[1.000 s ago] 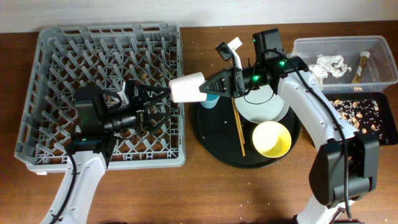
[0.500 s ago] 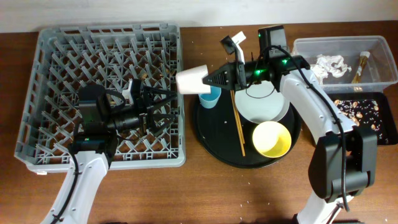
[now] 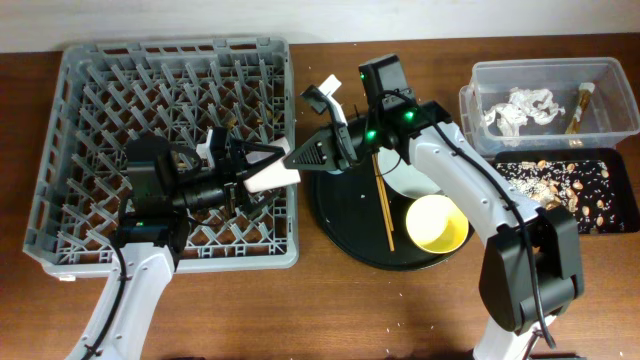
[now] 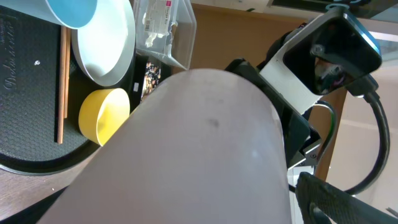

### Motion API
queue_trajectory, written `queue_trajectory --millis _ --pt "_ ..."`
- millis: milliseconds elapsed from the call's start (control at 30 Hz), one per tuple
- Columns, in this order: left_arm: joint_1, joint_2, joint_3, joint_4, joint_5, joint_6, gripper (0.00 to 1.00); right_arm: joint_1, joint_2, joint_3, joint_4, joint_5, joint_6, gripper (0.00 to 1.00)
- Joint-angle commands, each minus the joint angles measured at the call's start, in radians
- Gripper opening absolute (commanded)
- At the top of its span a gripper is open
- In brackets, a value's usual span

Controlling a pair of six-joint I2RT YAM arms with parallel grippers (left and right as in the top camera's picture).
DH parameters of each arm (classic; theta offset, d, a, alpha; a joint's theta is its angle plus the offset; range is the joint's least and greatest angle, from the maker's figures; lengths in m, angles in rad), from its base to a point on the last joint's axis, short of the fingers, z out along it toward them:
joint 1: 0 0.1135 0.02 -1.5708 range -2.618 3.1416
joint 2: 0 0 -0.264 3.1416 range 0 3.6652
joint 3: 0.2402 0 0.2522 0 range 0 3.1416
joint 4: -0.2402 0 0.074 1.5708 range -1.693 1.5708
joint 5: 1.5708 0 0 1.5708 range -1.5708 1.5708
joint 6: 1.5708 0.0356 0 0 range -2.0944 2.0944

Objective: Sort waste into correct bins and load items into the dishwasher rack
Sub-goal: 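Hand the pink cup from the right gripper to the left gripper, then place the pink cup upside down in the dish rack with left gripper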

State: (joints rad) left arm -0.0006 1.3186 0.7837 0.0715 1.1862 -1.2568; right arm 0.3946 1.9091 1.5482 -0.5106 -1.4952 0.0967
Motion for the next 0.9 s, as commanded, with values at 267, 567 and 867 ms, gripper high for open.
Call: queue_trajectory --millis 267,567,867 --pt "0.024 -0.005 0.018 0.003 0.046 0.023 0.8 -0.021 0.009 -0.008 -0.086 -0.039 -0.082 0.04" --pt "0.034 -0.005 0.018 0.003 0.046 0.023 0.71 -0.023 0.009 -0.008 -0.163 -0.056 -0.146 0.04" --pt "0.034 -0.005 0.018 0.003 -0.047 0.156 0.27 -0.072 0.009 -0.007 -0.148 0.008 -0.143 0.92"
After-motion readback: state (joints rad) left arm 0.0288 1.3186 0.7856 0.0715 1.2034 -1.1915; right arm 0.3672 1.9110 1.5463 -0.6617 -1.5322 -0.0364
